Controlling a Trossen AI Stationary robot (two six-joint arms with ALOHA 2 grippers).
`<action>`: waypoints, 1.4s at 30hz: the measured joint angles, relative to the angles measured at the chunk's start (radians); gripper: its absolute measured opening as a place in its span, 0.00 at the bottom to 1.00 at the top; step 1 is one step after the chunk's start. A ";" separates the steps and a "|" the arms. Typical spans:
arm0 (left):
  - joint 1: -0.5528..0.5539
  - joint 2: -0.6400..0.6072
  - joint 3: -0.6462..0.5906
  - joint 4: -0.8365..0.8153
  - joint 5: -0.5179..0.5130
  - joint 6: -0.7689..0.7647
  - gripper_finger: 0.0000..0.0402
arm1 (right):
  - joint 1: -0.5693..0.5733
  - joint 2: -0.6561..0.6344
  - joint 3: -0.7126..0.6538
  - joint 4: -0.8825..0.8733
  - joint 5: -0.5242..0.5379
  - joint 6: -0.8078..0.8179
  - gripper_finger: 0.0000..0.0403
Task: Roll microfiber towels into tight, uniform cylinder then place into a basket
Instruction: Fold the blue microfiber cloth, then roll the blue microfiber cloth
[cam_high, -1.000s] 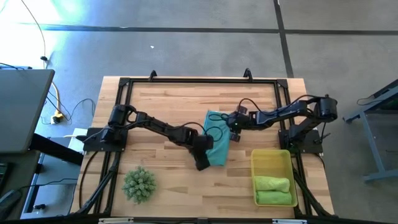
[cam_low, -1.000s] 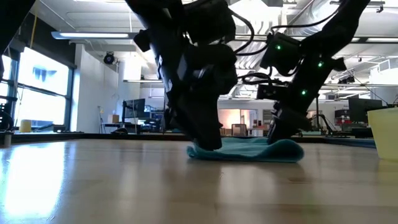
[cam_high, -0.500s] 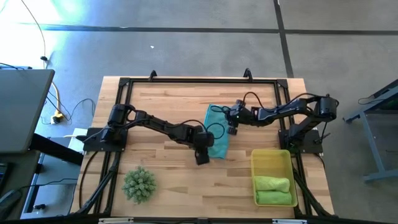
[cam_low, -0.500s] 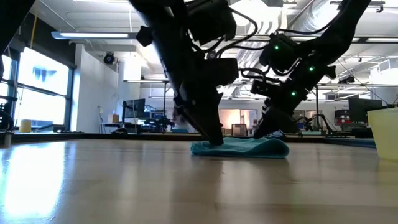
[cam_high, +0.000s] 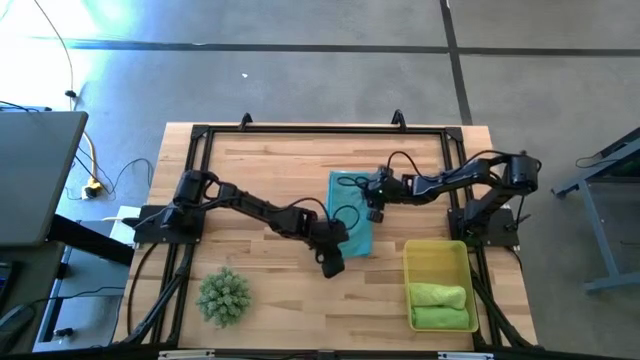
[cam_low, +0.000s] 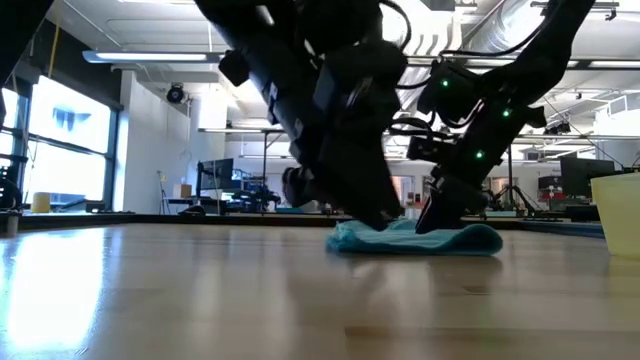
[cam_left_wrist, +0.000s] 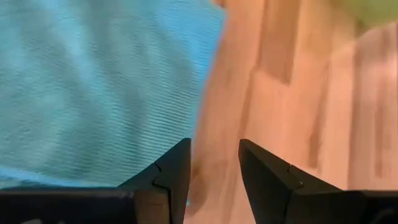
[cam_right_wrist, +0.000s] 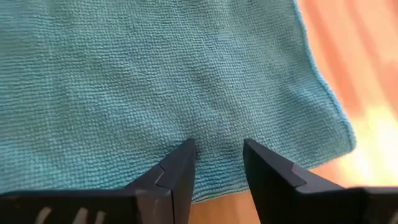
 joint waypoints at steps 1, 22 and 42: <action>-0.003 0.000 0.003 0.013 -0.009 -0.001 0.31 | -0.004 0.008 0.000 0.020 0.004 -0.026 0.32; -0.059 -0.017 0.182 -0.400 -0.218 0.690 0.31 | 0.211 -0.180 -0.001 -0.214 -0.020 -0.083 0.32; -0.064 0.037 0.180 -0.436 -0.436 1.347 0.31 | 0.319 -0.183 -0.001 -0.305 -0.023 -0.113 0.32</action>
